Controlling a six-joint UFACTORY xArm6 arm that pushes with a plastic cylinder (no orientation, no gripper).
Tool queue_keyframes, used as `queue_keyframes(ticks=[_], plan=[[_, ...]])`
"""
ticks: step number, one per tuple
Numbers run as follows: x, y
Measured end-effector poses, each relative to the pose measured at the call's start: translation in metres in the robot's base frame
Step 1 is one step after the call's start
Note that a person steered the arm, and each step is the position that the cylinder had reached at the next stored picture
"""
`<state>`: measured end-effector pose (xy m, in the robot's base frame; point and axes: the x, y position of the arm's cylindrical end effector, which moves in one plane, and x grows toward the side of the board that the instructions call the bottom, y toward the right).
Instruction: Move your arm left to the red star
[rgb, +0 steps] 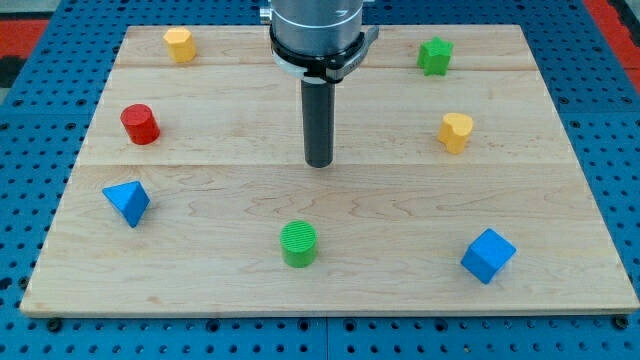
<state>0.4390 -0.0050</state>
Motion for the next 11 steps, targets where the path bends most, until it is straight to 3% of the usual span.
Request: queue_keyframes(ticks=[3,4,5,6,7,9,10,11], plan=[[0.000,0.121],[0.007,0.128],[-0.042,0.087],[-0.107,0.003],[-0.137,-0.082],[-0.196,-0.099],[-0.217,-0.075],[-0.184,-0.014]])
